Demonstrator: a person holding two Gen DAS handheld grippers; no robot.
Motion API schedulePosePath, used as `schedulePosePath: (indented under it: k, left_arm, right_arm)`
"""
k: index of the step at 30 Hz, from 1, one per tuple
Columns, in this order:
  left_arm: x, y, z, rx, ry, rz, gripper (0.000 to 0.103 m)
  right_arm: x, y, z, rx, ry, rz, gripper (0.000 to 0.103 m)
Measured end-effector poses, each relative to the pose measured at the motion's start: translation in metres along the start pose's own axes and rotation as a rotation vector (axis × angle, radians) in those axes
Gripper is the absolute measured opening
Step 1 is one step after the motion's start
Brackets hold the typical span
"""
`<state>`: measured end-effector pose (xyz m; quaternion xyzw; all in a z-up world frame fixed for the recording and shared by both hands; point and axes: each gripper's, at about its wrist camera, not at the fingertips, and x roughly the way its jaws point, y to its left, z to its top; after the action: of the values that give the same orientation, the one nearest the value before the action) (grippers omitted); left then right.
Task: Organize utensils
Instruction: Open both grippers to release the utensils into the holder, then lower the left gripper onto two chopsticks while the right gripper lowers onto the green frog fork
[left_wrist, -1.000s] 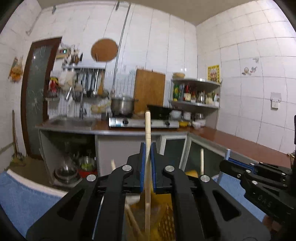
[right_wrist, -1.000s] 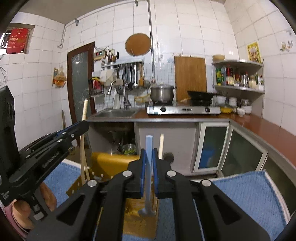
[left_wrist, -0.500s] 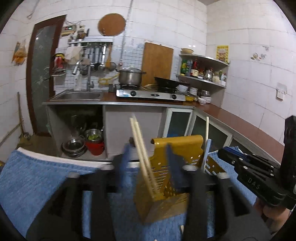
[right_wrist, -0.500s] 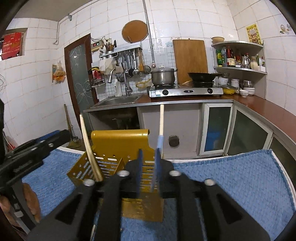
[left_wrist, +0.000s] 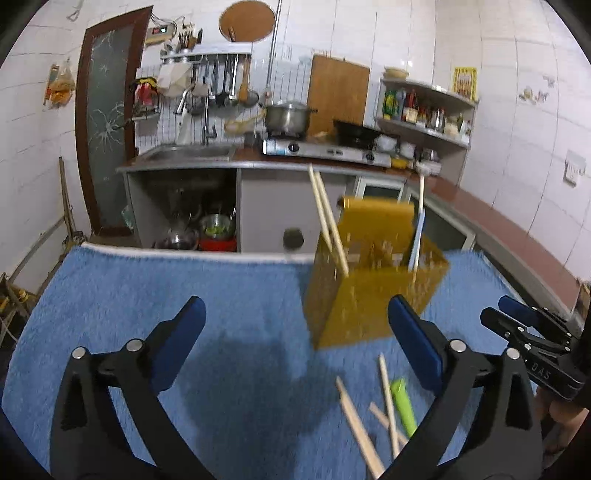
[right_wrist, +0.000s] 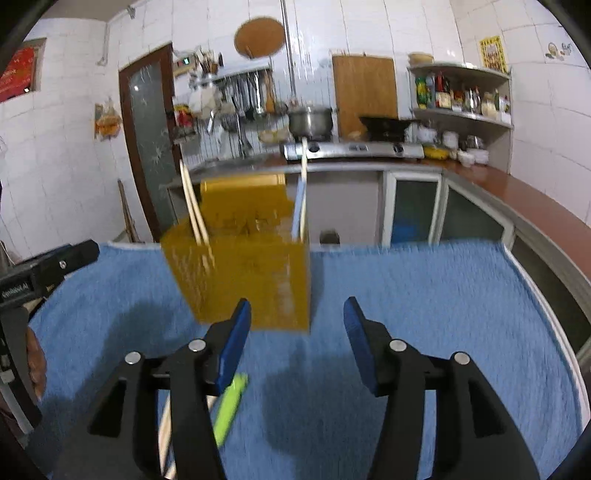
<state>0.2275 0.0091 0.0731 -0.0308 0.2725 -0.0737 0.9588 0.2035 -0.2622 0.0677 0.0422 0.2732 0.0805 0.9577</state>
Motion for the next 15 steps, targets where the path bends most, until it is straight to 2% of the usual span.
schedulePosePath:
  k: [4,11,14,15]
  left_arm:
    - [0.008,0.000,-0.023,-0.015,0.082,-0.002,0.098]
    - [0.036,0.006,-0.059,-0.081,0.217,-0.029,0.097]
    - [0.047,0.000,-0.066,-0.079,0.250,-0.024,0.092]
    - [0.050,-0.002,-0.067,-0.072,0.266,-0.029,0.086]
  right_arm:
    - [-0.001,0.004,-0.027,0.009,0.057,-0.011,0.052]
    - [0.011,-0.001,-0.051,0.029,0.107,-0.046,0.052]
    - [0.017,-0.006,-0.057,0.038,0.122,-0.076,0.052]
    - [0.019,-0.009,-0.058,0.048,0.131,-0.081,0.052]
